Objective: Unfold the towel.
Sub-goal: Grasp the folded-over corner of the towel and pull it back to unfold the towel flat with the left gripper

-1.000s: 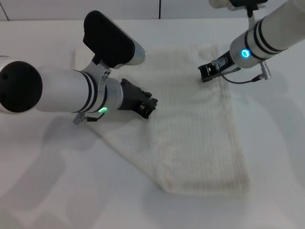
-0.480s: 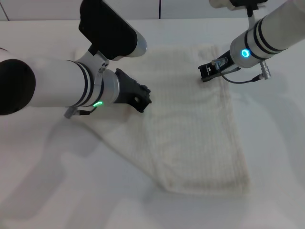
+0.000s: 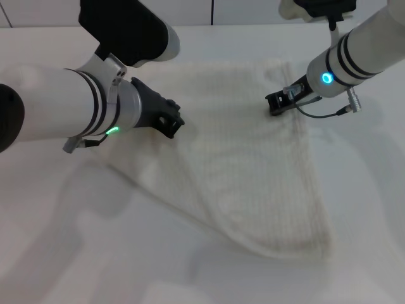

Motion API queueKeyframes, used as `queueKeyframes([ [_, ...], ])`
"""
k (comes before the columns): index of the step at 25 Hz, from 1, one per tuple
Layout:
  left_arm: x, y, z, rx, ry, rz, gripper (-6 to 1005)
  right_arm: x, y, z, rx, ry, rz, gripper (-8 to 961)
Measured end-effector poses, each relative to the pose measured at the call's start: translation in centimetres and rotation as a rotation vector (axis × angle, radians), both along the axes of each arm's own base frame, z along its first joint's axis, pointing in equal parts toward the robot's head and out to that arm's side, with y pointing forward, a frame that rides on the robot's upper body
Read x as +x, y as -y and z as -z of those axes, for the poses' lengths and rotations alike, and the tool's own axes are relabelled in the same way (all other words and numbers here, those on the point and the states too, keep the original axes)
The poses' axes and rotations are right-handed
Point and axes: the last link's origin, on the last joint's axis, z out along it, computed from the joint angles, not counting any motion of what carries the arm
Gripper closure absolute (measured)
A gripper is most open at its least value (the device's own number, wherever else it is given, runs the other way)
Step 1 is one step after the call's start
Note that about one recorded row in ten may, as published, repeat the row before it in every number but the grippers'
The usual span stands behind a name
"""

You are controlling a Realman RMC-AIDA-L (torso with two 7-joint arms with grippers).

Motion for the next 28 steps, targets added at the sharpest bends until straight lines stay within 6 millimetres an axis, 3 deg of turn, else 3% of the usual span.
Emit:
queueKeyframes([
  [14, -0.2, 2.0, -1.0, -0.008, -0.082, -0.151, 972, 0.2, 0.1, 0.0, 0.000, 0.000, 0.004, 953],
  [28, -2.3, 1.5, -3.0, 0.059, -0.048, -0.279, 971, 0.3, 0.1, 0.0, 0.002, 0.000, 0.005, 953],
])
